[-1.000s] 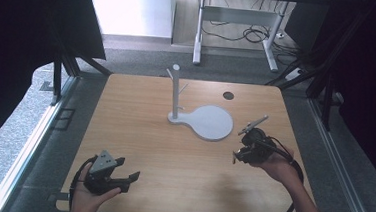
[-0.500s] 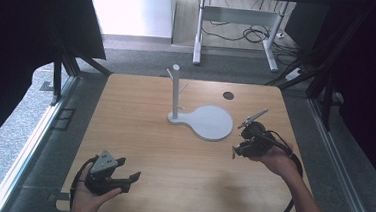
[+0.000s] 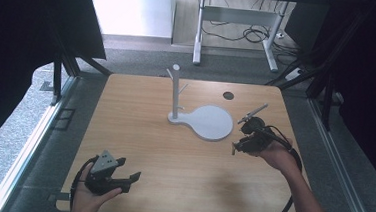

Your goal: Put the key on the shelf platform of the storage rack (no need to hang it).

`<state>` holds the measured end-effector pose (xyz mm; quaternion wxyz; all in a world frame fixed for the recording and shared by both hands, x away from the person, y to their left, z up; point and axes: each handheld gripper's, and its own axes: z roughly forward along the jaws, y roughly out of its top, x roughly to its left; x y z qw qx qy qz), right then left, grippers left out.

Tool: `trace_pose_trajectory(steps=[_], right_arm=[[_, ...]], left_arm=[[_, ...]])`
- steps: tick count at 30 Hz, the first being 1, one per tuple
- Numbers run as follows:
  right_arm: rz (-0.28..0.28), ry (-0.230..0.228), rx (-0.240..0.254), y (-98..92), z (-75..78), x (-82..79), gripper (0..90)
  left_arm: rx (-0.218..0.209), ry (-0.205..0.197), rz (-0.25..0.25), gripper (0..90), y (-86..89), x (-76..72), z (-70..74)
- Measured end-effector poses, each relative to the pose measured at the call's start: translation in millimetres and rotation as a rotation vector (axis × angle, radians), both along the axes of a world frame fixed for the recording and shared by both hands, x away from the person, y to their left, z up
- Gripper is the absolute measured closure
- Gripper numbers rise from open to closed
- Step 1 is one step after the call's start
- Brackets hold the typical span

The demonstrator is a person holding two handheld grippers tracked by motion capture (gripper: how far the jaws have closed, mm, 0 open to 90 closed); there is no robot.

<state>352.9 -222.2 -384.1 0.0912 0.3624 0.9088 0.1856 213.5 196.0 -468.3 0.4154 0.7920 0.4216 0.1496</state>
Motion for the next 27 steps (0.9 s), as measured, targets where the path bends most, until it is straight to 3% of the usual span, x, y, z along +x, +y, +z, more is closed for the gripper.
trace_pose_trajectory(steps=[27], right_arm=[[-0.008, 0.008, -0.007, 9.0, 9.6, 20.0, 67.7]], left_arm=[[-0.002, 0.002, -0.005, 27.4, -0.3, 0.6, -0.6]])
